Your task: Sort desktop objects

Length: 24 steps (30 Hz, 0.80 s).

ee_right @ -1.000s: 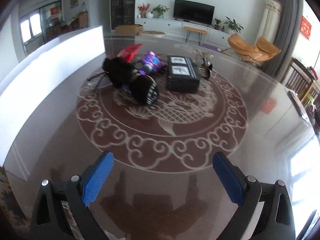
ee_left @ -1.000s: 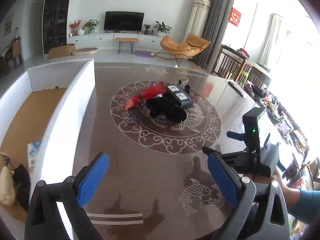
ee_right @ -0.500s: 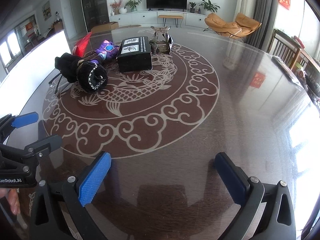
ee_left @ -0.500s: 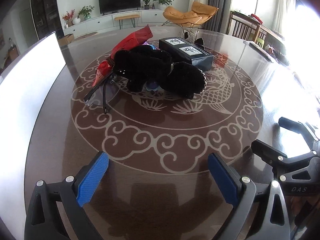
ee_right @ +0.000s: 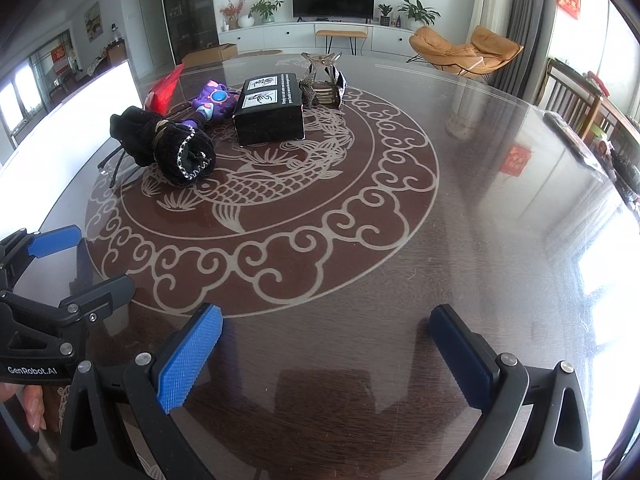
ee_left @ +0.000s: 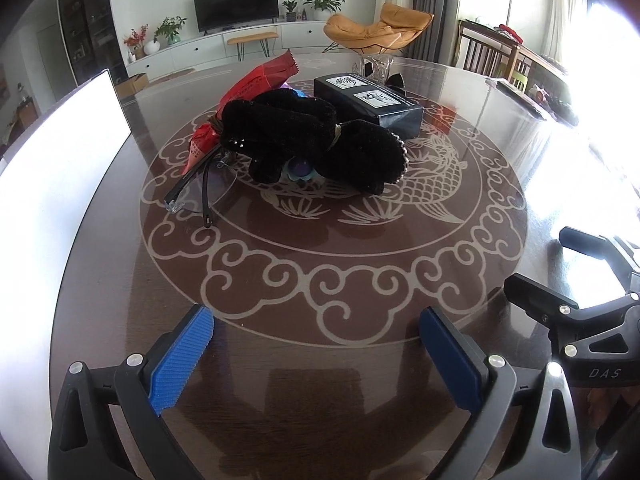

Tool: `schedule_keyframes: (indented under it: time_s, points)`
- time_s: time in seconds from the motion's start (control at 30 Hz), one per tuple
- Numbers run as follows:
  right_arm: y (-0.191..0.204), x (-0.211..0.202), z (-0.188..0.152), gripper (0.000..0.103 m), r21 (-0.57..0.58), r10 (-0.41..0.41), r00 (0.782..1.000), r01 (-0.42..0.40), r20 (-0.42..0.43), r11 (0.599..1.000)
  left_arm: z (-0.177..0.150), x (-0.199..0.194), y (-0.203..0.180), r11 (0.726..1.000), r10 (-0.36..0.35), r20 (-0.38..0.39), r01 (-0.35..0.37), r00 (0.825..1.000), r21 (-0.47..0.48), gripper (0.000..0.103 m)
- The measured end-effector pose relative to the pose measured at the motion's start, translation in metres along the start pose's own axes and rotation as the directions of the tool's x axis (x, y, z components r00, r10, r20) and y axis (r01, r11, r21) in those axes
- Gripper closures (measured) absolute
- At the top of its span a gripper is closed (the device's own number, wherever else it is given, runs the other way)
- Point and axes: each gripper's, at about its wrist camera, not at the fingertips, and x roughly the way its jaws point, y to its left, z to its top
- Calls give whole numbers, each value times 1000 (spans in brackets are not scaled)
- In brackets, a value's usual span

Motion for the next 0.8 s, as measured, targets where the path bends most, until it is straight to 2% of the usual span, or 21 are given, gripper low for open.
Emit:
schedule_keyframes:
  time_s: [0.8]
  points:
    - [1,1,0,0,0,1,1000,-1,0,1000,2,0,1,1000,2,1,-2,1000,-3,0]
